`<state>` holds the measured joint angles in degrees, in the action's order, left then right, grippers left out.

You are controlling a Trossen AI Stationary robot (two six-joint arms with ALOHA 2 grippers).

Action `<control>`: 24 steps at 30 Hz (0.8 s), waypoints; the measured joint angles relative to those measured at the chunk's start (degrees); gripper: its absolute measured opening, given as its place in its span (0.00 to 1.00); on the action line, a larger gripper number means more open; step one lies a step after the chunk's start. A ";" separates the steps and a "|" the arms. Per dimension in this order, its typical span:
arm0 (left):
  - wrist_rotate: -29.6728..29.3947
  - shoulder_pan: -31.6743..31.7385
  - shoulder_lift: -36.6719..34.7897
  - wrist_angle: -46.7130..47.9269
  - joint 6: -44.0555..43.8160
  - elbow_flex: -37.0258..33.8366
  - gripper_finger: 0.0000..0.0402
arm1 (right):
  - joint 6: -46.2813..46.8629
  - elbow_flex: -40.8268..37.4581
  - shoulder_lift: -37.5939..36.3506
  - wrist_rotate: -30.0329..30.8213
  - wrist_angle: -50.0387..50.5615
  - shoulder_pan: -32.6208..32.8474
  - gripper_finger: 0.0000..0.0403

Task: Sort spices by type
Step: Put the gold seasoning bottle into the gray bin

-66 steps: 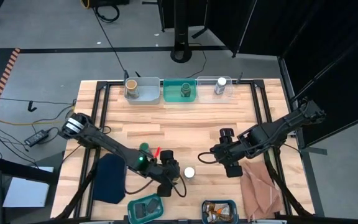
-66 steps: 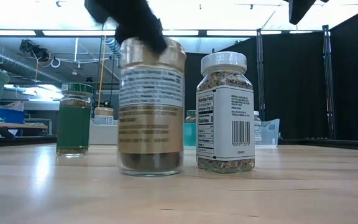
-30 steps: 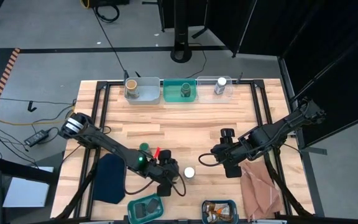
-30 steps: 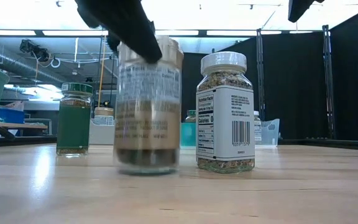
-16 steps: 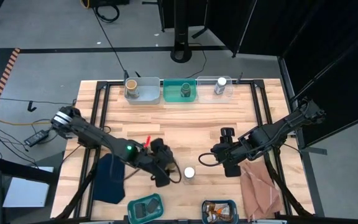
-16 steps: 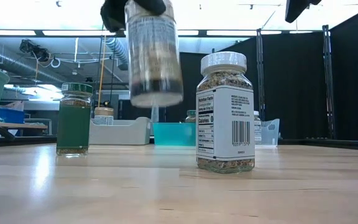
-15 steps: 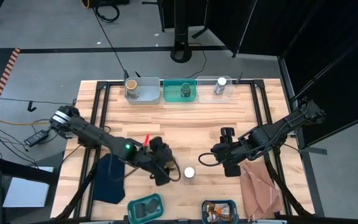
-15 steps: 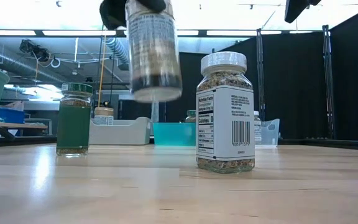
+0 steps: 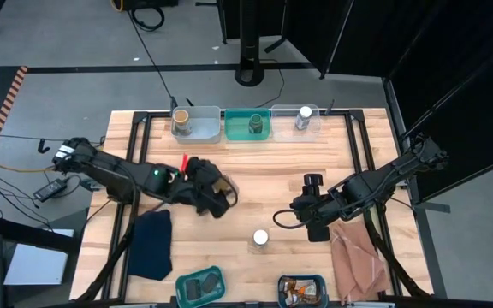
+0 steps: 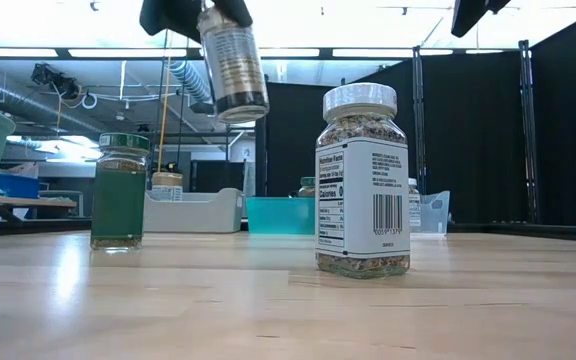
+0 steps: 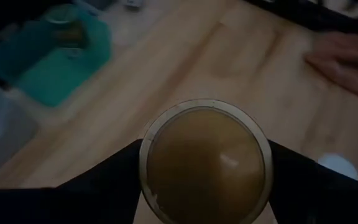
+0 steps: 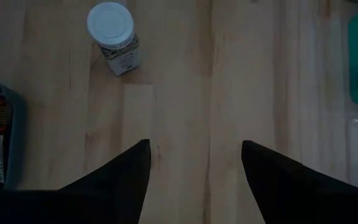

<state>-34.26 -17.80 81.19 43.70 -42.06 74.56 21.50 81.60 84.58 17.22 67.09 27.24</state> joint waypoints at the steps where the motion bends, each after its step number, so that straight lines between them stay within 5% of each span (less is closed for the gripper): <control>1: -0.66 0.83 -0.26 0.59 -0.36 0.00 0.68 | 0.00 0.00 0.00 0.40 -0.03 0.00 0.64; 24: -7.35 25.39 -0.56 5.82 -6.56 0.00 0.69 | 1.96 0.00 0.00 7.18 -0.26 -0.84 0.64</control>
<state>-41.61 7.59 80.63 49.52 -48.62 74.56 23.45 81.60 84.58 24.40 66.83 26.40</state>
